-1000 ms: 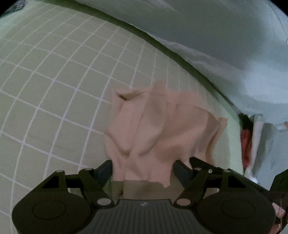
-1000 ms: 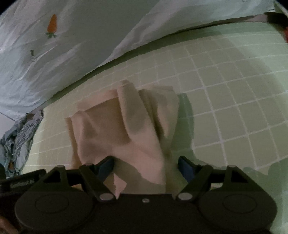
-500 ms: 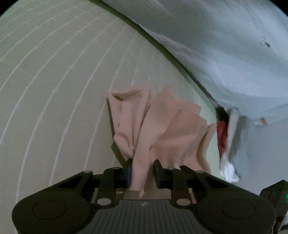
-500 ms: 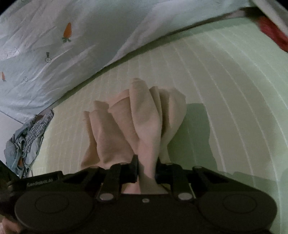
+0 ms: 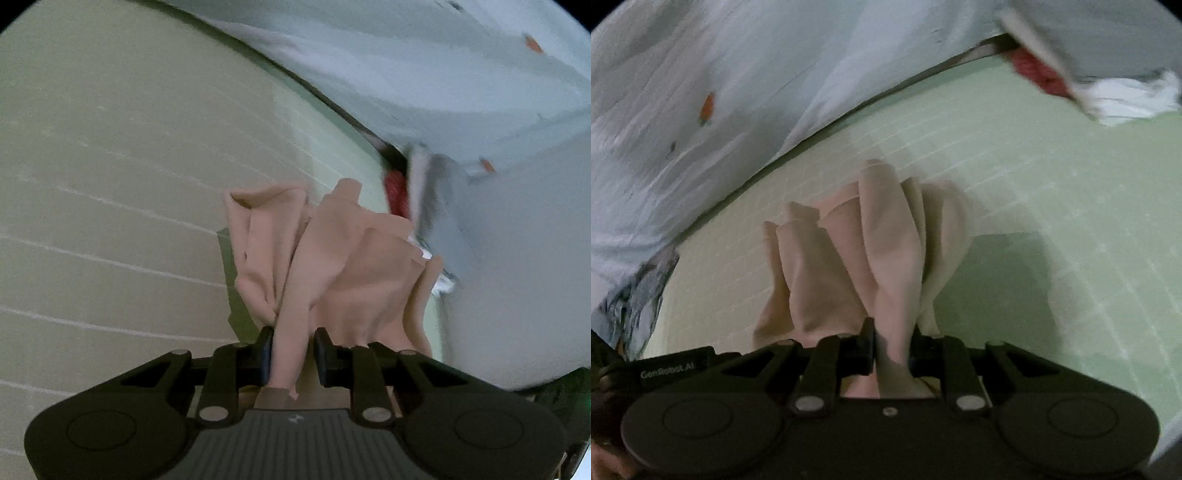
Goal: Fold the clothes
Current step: 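Grasp the bundled pink shirt with both grippers and lift it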
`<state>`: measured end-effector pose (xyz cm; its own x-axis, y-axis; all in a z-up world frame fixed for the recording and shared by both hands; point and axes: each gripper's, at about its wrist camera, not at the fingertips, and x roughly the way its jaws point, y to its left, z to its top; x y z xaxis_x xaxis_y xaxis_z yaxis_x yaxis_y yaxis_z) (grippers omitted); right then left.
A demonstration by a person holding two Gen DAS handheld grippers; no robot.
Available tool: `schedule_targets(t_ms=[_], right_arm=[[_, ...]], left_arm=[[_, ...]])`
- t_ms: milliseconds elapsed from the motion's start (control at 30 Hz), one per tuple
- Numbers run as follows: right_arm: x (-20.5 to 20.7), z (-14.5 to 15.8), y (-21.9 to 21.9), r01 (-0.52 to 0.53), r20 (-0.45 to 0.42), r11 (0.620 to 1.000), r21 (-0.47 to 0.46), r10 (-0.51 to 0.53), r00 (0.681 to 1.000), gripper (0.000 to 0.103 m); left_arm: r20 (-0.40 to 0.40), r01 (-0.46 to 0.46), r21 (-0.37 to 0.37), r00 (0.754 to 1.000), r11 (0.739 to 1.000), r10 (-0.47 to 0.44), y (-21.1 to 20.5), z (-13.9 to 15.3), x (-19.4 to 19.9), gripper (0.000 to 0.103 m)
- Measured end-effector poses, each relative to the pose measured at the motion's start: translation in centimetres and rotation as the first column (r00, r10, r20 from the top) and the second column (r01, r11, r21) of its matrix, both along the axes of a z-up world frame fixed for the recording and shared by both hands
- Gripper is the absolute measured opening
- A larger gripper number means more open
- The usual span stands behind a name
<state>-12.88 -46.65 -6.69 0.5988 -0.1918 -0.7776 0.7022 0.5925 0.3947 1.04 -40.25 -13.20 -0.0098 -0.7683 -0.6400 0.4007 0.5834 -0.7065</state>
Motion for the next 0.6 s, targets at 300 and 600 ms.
schedule_targets(t_ms=[300,600], right_arm=[[-7.7,0.9,-10.0,0.174,0.123,0.984,0.05,-0.179,0.976,0.017],[-10.9,3.9,-29.1,0.146,0.213,0.984,-0.099,-0.122,0.969,0.017]], left_arm=[[0.058,0.046,-0.068,0.997,0.997,-0.042,-11.4,3.3,-3.1,0.024],[0.12,-0.005,-0.208,0.992,0.978,0.031,-29.5,7.2,-8.3,0.02]])
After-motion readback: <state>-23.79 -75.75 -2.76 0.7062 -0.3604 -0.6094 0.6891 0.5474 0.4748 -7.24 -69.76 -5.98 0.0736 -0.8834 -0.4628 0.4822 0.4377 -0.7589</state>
